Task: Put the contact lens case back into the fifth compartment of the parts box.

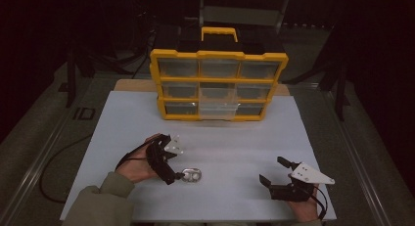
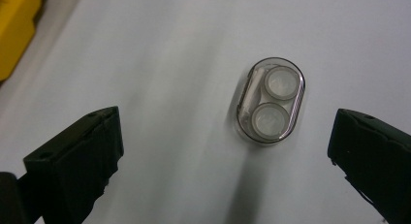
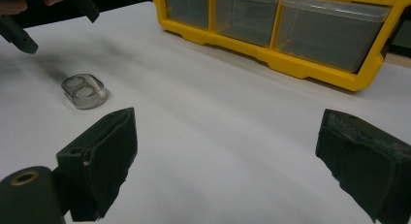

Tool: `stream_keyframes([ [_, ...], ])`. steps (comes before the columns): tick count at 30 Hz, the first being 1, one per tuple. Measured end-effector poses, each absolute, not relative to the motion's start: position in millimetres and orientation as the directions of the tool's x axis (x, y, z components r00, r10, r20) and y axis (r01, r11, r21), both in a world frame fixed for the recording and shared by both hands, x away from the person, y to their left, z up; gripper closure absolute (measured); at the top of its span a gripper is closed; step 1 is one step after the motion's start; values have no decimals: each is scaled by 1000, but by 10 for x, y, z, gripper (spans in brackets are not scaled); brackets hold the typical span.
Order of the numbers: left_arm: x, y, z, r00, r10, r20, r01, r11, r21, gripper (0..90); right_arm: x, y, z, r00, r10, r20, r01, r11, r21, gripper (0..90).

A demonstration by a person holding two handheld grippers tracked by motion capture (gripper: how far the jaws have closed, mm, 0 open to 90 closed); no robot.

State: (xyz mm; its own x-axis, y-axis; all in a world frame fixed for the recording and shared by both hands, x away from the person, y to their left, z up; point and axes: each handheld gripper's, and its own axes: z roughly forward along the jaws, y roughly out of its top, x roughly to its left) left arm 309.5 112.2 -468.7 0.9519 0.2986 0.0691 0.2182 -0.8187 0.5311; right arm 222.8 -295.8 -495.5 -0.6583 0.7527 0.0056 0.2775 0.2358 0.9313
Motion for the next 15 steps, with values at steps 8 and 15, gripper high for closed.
stream_keyframes([
  [8,3122,1045,-4742,957,283,59,215,-833,510,0,2229,-2958,-4956,-660,751,7,280,237,930,79],
  [15,3141,964,-4790,962,268,42,214,-845,490,7,2229,-2958,-4956,-660,751,7,280,237,930,79],
])
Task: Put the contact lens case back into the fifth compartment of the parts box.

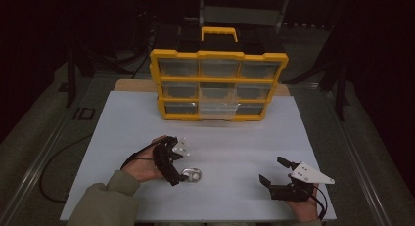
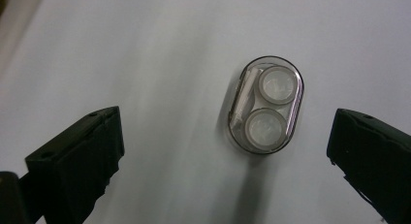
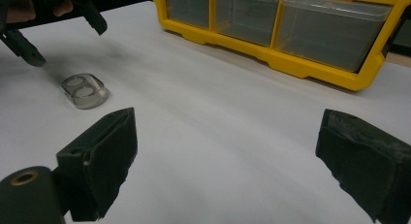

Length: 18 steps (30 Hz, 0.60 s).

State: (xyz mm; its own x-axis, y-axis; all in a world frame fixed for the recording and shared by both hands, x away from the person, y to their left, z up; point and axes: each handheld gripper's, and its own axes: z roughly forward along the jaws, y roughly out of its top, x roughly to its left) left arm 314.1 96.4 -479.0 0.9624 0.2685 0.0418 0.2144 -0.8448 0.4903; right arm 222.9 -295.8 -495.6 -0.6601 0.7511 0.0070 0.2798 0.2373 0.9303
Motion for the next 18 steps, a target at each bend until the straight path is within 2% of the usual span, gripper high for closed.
stream_keyframes([
  [18,3162,789,-4924,969,249,-1,223,-864,452,24,2230,-2960,-4957,-661,750,10,280,234,931,79],
])
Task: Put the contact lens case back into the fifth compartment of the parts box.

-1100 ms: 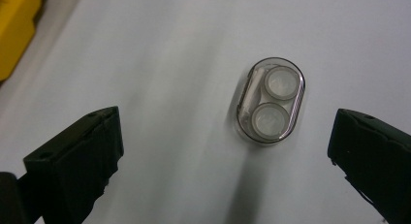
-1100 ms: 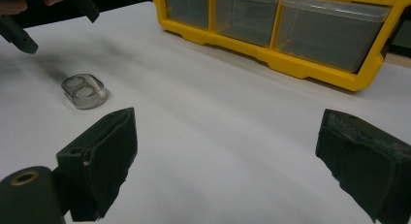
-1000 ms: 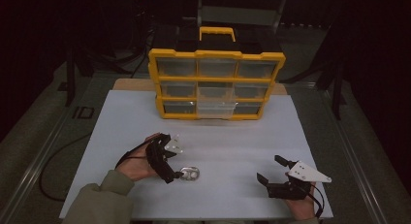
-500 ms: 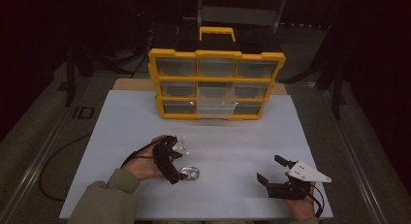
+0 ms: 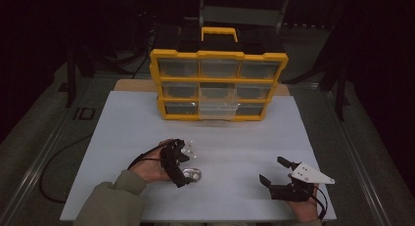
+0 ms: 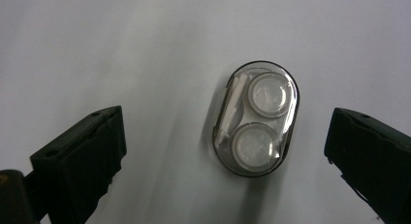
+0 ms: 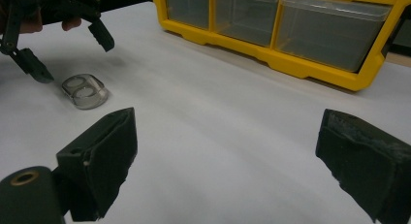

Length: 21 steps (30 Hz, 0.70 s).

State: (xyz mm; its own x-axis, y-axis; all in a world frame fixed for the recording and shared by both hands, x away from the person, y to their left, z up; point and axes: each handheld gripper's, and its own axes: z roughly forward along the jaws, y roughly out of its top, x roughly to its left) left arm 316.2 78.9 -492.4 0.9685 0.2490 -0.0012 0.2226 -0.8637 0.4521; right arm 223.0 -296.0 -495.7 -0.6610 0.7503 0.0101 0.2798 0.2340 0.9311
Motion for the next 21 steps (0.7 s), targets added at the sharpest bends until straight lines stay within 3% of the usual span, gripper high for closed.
stream_keyframes([
  [6,3121,704,-4996,973,230,15,203,-886,416,82,2232,-2962,-4958,-661,751,11,281,233,931,79],
  [11,3113,666,-5034,977,212,11,189,-895,404,232,2231,-2958,-4960,-661,750,14,283,233,930,79],
  [15,3129,638,-5072,984,180,-11,170,-907,385,268,2232,-2959,-4961,-661,750,15,284,232,930,79],
  [16,3131,633,-5081,984,175,-13,167,-910,380,343,2233,-2960,-4961,-660,751,14,285,233,930,79],
  [18,3139,637,-5074,984,176,-18,170,-908,382,349,2233,-2960,-4961,-660,751,15,285,233,930,79],
  [21,3148,643,-5068,985,172,-15,165,-911,379,429,2238,-2962,-4965,-662,750,15,285,233,930,79],
])
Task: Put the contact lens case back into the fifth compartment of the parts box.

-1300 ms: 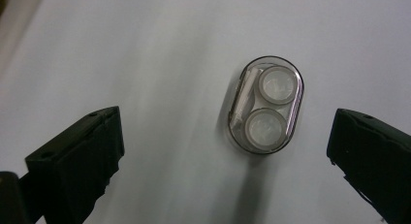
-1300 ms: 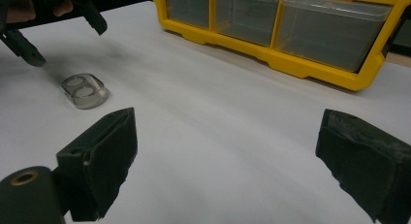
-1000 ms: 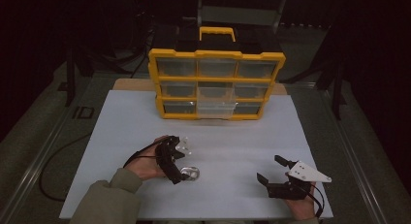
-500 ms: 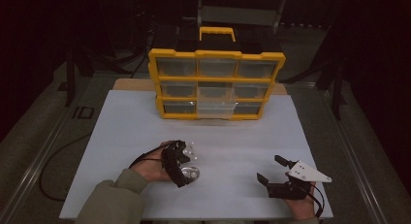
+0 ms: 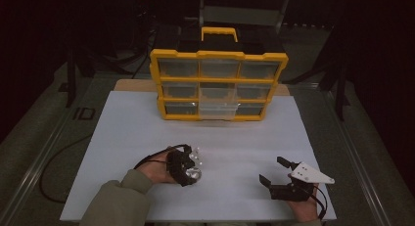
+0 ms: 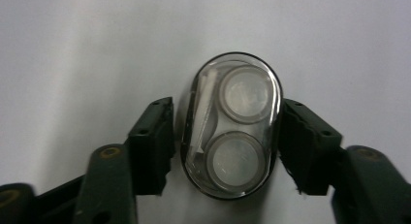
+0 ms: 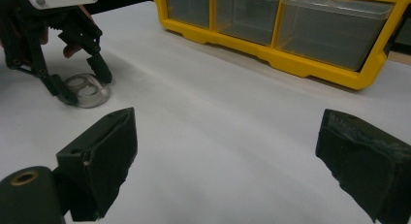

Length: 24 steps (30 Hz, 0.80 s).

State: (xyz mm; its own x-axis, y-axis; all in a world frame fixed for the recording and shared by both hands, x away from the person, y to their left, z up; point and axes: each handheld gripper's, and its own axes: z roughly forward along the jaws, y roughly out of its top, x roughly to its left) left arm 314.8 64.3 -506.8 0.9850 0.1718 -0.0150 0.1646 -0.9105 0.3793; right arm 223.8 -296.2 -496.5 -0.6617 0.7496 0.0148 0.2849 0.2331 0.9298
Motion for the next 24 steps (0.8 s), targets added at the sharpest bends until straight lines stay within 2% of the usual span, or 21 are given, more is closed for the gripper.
stream_keyframes([
  [3,3147,634,-5057,987,163,-10,155,-915,371,486,2239,-2961,-4967,-662,749,16,285,232,930,79],
  [14,3149,630,-5043,984,177,-12,169,-915,366,493,2245,-2970,-4978,-660,751,20,284,224,932,79],
  [24,3160,673,-4968,977,212,7,192,-898,397,492,2245,-2975,-4980,-658,753,19,279,219,935,79],
])
